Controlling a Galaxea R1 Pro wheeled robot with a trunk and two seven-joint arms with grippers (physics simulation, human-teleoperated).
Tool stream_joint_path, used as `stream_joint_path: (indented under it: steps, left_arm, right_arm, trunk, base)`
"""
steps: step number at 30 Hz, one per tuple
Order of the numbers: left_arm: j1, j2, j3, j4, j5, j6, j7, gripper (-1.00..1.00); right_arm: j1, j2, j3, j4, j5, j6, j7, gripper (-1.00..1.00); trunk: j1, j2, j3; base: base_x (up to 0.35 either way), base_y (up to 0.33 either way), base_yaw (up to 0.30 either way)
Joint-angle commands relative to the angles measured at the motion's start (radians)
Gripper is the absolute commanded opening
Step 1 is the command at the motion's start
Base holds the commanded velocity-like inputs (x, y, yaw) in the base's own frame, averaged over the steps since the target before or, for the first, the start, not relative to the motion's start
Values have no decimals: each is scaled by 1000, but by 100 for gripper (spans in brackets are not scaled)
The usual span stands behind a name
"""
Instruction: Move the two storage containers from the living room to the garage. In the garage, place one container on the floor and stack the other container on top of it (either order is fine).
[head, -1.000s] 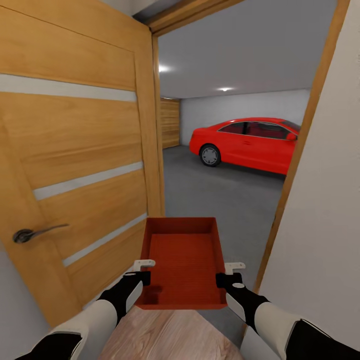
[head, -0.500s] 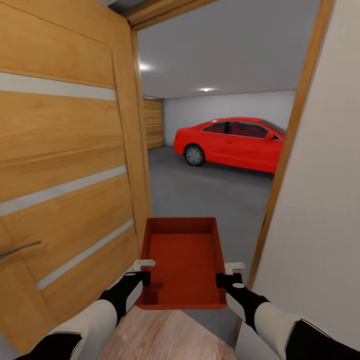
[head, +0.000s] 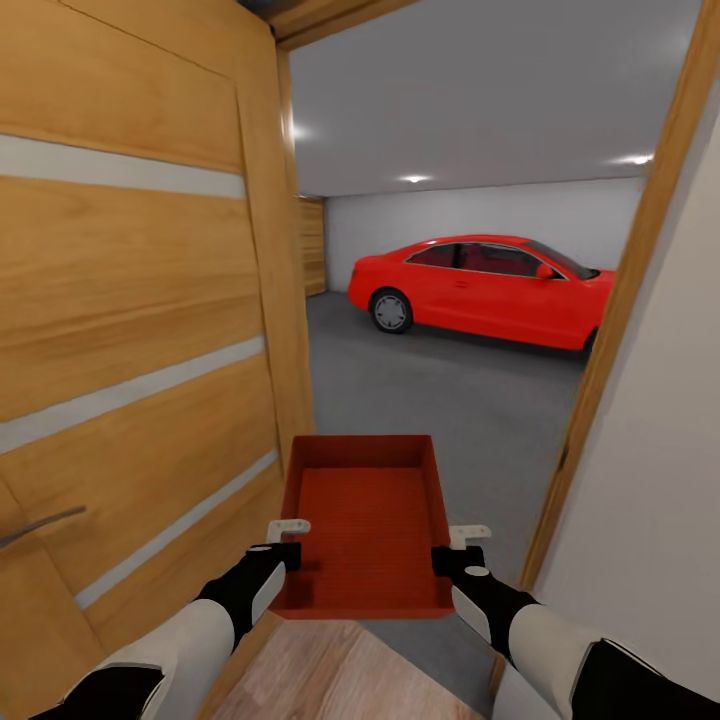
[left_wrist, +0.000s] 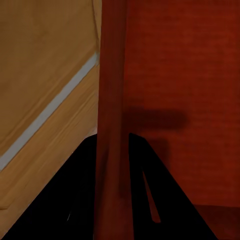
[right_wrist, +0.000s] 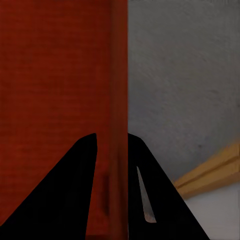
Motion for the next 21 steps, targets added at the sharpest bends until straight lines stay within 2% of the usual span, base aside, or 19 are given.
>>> stream_joint_path:
  steps: [1,8,21]
  left_arm:
    - [0,37,-3,-3,-18,8,8,-100]
    - [0,37,-3,-3,-19,8,8,-100]
    - [0,37,-3,-3,-19,8,8,-100]
  right_arm:
    - [-1,-10,-5,35,-11,-5,-6,-100]
    - [-2,-10,-6,35,-11,-5,-6,-100]
    - [-1,-10,-5,35,-11,-5,-6,-100]
  trunk:
    - [1,-2,-2]
    - [1,-2,-2]
    - [1,-2,-2]
  base:
    - [201,253,0]
    - [182,209,-33]
    - [11,11,-231]
